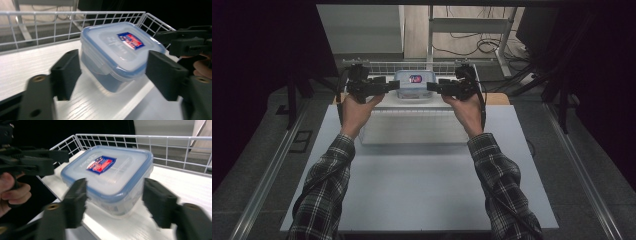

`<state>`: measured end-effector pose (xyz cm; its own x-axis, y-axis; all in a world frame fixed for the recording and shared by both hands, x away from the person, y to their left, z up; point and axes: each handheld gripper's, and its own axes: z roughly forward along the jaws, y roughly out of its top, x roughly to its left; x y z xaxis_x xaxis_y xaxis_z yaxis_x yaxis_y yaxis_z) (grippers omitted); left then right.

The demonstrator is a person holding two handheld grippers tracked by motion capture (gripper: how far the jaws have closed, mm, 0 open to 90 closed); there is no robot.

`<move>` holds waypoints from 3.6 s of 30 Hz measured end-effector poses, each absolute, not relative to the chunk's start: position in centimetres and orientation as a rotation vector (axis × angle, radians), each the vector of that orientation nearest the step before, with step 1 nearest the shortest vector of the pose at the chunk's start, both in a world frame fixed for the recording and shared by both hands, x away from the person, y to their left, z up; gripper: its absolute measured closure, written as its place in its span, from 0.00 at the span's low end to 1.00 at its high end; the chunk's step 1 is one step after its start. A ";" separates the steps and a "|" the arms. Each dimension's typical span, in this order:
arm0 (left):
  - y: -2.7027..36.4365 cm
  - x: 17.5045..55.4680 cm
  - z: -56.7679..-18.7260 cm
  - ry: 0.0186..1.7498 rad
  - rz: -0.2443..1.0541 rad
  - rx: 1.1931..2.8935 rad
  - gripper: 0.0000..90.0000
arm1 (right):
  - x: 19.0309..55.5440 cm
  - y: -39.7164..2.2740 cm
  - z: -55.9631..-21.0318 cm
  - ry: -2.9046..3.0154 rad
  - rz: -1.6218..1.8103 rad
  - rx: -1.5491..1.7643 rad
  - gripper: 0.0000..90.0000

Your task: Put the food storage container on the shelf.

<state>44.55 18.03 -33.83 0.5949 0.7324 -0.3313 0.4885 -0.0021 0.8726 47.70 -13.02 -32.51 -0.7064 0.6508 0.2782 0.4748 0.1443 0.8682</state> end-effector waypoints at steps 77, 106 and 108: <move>16.2 31.3 -45.4 0.861 0.335 1.873 0.01 | 35.2 -12.7 -42.9 2.372 1.380 0.756 0.00; 15.5 27.6 -48.9 0.798 0.332 1.934 0.02 | 31.7 -13.4 -46.6 2.446 1.311 0.753 0.00; 15.3 27.4 -49.3 0.795 0.348 1.954 0.02 | 31.5 -13.4 -46.8 2.459 1.323 0.766 0.00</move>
